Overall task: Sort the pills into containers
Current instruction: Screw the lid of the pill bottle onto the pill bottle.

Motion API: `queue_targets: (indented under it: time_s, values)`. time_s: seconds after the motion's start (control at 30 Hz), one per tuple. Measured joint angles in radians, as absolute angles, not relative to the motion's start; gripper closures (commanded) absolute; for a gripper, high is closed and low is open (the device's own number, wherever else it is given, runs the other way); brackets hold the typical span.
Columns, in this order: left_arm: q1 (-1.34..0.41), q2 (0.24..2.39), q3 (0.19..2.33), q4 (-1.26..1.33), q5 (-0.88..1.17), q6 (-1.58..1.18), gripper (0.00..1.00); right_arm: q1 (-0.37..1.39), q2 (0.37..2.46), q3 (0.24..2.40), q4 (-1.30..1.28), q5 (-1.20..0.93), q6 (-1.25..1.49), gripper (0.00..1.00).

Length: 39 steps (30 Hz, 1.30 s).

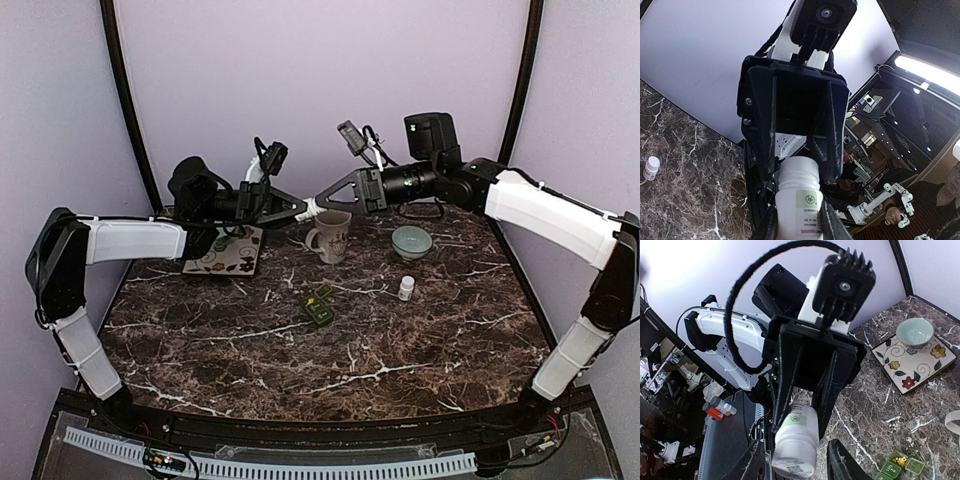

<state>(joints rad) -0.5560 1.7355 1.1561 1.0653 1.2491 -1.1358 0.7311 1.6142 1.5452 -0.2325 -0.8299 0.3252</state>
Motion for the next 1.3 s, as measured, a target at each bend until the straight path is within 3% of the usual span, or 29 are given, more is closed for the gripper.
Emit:
queue_targets:
  time_s: [0.67,0.83,1.1,1.3]
  values:
    - [-0.547,1.75,1.176,1.069,1.26,-1.148,0.98,0.732,1.629,1.578,-0.3,-0.802,0.286,0.61]
    - [-0.547,1.75,1.176,1.069,1.261,-1.148,0.98,0.733,1.629,1.584,-0.307,-0.789,0.277,0.68]
    - [-0.547,1.75,1.176,1.065,1.266,-1.145,0.98,0.744,1.633,1.599,-0.336,-0.775,0.266,0.88]
    - [-0.547,1.75,1.176,1.038,1.271,-1.113,0.98,0.752,1.642,1.621,-0.374,-0.75,0.252,0.96]
